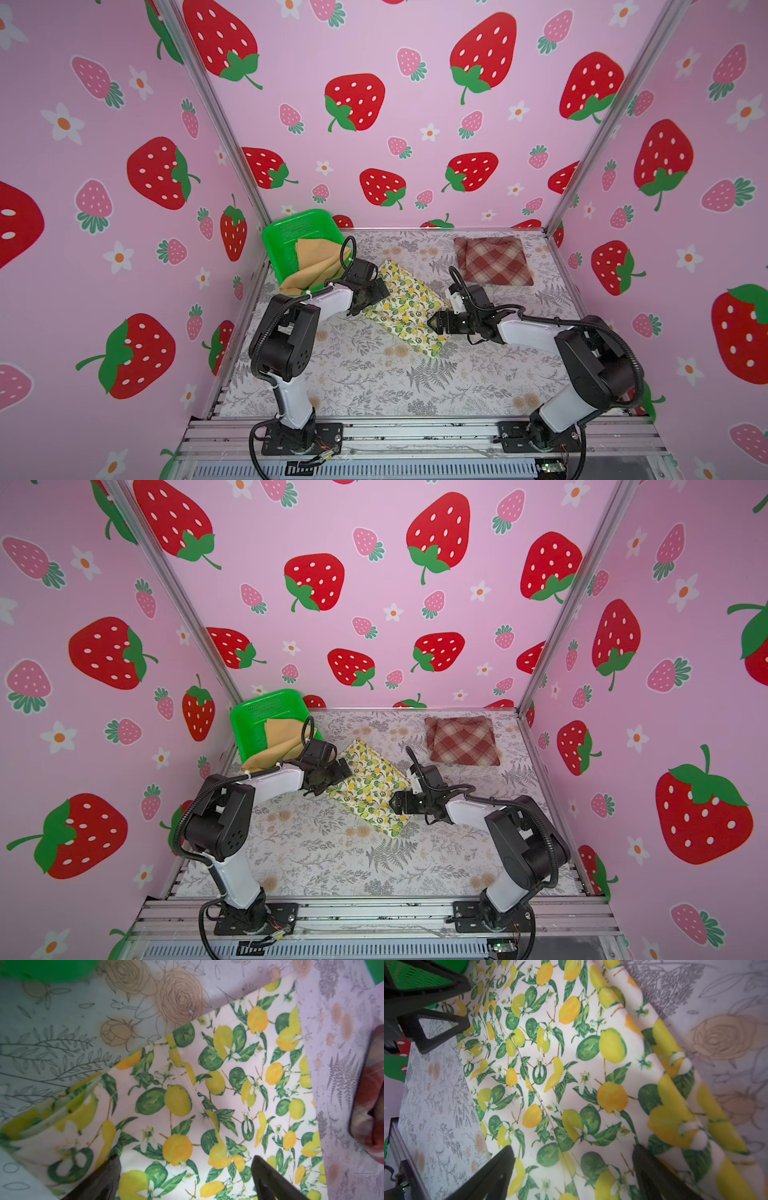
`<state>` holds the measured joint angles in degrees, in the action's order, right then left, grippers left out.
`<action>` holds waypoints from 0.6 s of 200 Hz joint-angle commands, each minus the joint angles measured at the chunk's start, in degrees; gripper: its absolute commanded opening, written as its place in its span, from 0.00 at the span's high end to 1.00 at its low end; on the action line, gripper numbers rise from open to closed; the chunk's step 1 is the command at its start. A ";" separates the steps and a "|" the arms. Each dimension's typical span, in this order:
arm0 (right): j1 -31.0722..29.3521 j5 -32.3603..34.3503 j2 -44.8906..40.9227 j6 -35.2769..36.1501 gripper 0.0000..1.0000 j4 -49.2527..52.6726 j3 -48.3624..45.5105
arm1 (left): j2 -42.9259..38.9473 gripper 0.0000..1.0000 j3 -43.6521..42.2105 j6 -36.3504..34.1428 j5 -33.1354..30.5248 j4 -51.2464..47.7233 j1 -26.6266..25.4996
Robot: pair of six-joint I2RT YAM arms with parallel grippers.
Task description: Fold and stack the skirts
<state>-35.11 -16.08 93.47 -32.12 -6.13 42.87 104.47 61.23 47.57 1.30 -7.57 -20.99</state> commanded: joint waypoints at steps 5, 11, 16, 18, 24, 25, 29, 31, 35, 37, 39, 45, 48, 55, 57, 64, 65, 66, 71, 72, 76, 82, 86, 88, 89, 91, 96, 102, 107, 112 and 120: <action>1.91 4.62 4.18 3.28 0.08 6.31 2.19 | -2.05 0.01 -7.80 6.36 -3.74 1.30 -2.23; 2.43 5.17 4.80 3.95 0.07 6.92 3.08 | -3.07 0.01 -9.47 7.62 -3.85 2.14 -2.91; 2.80 5.59 5.28 4.50 0.07 7.44 3.81 | -4.10 0.01 -10.65 8.76 -3.87 2.97 -3.46; 2.89 5.76 5.42 4.69 0.07 7.62 4.09 | -4.47 0.01 -11.14 9.18 -3.92 3.30 -3.73; 3.42 6.32 5.82 5.31 0.07 8.28 5.03 | -5.76 0.00 -12.64 10.44 -4.15 4.22 -4.53; 3.53 6.41 5.92 5.40 0.07 8.39 5.16 | -5.98 0.00 -12.90 10.70 -4.22 4.36 -4.73; 3.83 6.80 6.20 5.82 0.07 8.77 5.77 | -6.81 0.01 -13.76 11.39 -4.49 4.87 -5.27; 3.96 6.99 6.20 6.01 0.07 8.83 6.09 | -7.17 0.01 -14.21 11.68 -4.65 5.10 -5.59; 4.33 7.35 6.37 6.37 0.07 9.21 6.70 | -8.04 0.01 -15.00 12.32 -5.03 5.47 -6.20; 4.46 7.50 6.37 6.54 0.07 9.45 6.96 | -8.46 0.01 -15.42 12.58 -5.18 5.53 -6.55; 4.62 7.54 6.39 6.72 0.07 9.64 7.31 | -8.83 0.01 -15.81 12.86 -5.35 5.72 -6.83; 4.86 8.17 6.43 7.15 0.07 10.23 8.24 | -9.99 0.01 -16.63 13.50 -5.93 5.89 -7.71; 4.94 8.46 6.30 7.41 0.07 10.56 8.79 | -10.49 0.01 -17.00 13.78 -6.17 6.04 -8.05; 4.90 9.08 5.89 7.99 0.07 11.57 10.00 | -11.38 0.01 -17.56 14.19 -6.18 6.18 -8.71; 4.84 9.08 5.64 8.14 0.07 11.80 10.31 | -11.63 0.01 -17.73 14.32 -6.03 6.24 -8.85; 4.52 8.75 4.77 8.14 0.06 12.38 10.96 | -12.43 0.01 -18.06 14.71 -5.46 6.51 -9.04; 4.44 8.68 4.65 8.13 0.06 12.46 11.02 | -12.48 0.01 -18.16 14.77 -5.36 6.56 -9.01; 4.35 8.64 4.37 8.13 0.06 12.51 11.10 | -12.55 0.01 -18.21 14.80 -5.26 6.63 -9.04; 3.68 8.29 3.23 8.04 0.06 12.71 11.35 | -13.04 0.01 -18.41 15.04 -4.77 6.85 -9.03; 3.53 8.32 3.00 8.04 0.03 12.76 11.39 | -13.09 0.01 -18.42 15.07 -4.75 6.86 -9.00; 2.73 8.27 2.12 7.89 0.00 13.30 11.63 | -13.41 0.01 -18.36 15.09 -4.53 6.77 -9.00; 1.42 8.34 0.93 7.67 0.00 14.14 12.06 | -14.07 0.01 -18.22 14.95 -4.47 6.54 -8.98; 0.59 8.34 0.14 7.48 0.00 14.71 12.28 | -14.56 0.01 -18.04 14.82 -4.53 6.25 -8.98; -0.08 8.39 -0.17 7.37 0.00 14.93 12.38 | -14.80 0.01 -17.89 14.65 -4.55 6.14 -8.91; -0.37 8.36 -0.37 7.35 0.00 15.06 12.44 | -14.89 0.01 -17.85 14.57 -4.55 6.02 -8.94; -0.92 8.43 -0.78 7.14 0.00 15.33 12.48 | -15.12 0.01 -17.67 14.41 -4.62 5.85 -8.92; -2.24 8.57 -1.71 6.72 0.00 15.73 12.51 | -15.57 0.01 -17.22 14.01 -4.59 5.40 -8.95; -3.72 8.62 -2.75 5.97 0.00 16.03 12.33 | -15.99 0.01 -16.51 13.38 -4.51 4.58 -8.90; -4.73 8.66 -3.58 5.26 0.00 15.95 11.92 | -16.36 0.01 -15.83 12.85 -4.47 3.80 -8.85; -5.62 8.46 -4.36 4.50 0.00 15.75 11.32 | -16.66 0.01 -15.28 12.45 -4.30 3.18 -8.80; -6.89 8.52 -5.52 3.20 0.00 15.07 10.12 | -17.02 0.01 -14.73 12.01 -4.12 2.67 -8.56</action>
<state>-38.00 -8.01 92.25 -26.02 6.74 53.52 89.30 43.83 60.07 -2.52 -0.99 -29.98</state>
